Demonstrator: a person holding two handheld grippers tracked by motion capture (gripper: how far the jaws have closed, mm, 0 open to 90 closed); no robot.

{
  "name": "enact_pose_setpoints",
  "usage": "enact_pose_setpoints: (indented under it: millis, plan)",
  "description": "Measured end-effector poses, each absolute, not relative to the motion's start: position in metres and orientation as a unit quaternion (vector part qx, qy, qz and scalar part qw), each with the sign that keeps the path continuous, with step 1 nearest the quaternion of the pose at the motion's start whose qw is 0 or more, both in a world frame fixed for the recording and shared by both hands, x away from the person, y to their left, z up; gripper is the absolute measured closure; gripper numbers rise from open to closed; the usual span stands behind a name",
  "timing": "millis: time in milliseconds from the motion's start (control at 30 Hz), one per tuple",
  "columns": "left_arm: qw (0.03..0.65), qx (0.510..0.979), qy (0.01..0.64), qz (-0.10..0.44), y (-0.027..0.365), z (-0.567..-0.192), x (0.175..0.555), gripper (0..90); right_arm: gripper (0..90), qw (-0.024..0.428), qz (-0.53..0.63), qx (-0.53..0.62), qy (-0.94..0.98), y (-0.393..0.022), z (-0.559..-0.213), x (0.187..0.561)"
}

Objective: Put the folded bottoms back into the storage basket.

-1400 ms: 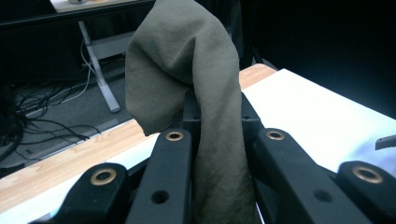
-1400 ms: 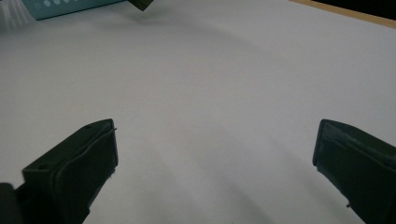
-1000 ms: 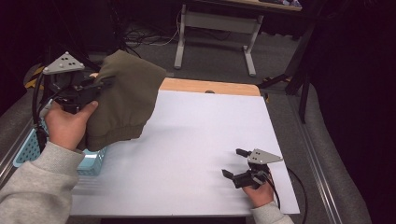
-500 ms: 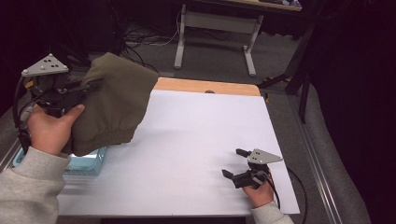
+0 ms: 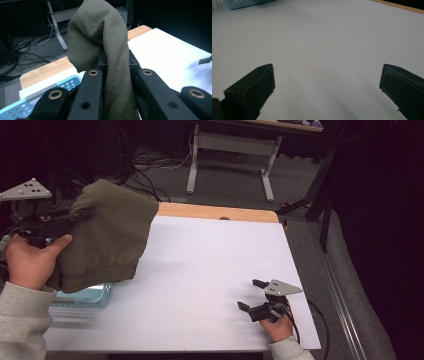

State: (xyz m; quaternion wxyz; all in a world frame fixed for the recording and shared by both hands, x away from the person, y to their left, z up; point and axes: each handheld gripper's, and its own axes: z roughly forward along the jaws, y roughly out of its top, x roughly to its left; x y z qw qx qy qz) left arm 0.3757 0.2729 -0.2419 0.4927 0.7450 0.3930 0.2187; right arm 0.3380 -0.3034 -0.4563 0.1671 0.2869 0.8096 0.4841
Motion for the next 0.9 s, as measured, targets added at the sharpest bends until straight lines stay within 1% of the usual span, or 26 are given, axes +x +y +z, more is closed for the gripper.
enact_pose_setpoints:
  millis: [467, 900]
  plan:
    - [0.475, 0.743, 0.426, 0.203, 0.308, -0.247, 0.383, 80.8, 0.3, 0.167, 0.483, 0.288, 0.810, -0.303, -0.457, 0.338]
    - [0.456, 0.744, 0.446, 0.199, 0.320, -0.261, 0.397, 80.6, 0.3, 0.167, 0.483, 0.288, 0.810, -0.303, -0.457, 0.338]
